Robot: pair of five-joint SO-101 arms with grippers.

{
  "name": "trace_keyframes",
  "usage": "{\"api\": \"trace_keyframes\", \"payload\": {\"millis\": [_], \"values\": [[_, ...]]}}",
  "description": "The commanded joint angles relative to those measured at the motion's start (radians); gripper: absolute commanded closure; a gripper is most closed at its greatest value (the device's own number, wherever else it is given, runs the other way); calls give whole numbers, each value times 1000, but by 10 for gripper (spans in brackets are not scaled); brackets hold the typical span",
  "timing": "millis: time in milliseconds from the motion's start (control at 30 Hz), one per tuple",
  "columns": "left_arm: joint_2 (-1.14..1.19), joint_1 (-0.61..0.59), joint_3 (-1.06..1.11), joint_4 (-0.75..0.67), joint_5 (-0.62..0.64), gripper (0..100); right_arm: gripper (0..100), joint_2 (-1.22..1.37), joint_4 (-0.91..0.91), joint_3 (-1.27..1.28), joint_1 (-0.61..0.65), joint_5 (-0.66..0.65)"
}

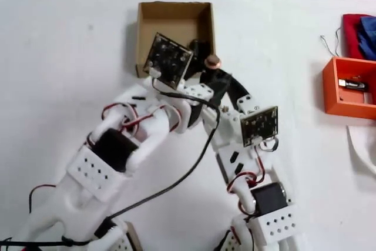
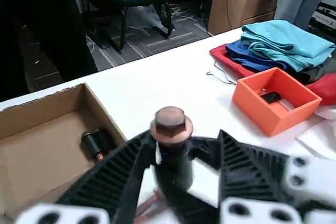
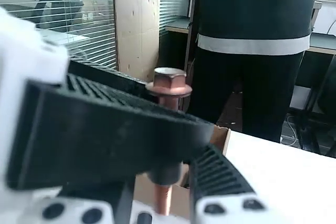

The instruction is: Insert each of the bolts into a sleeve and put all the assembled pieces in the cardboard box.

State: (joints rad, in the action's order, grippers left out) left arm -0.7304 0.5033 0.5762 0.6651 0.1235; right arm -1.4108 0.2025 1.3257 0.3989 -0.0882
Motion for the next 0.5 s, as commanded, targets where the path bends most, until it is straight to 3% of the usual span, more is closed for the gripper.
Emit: {"api": "trace_keyframes", "payload": {"millis": [0, 467], "values": [[-6, -44, -65, 6, -17, 800, 975, -24, -25, -21, -10, -5], [-61, -95, -280, 9, -9, 801, 975, -21, -24, 6, -15, -5]]}}
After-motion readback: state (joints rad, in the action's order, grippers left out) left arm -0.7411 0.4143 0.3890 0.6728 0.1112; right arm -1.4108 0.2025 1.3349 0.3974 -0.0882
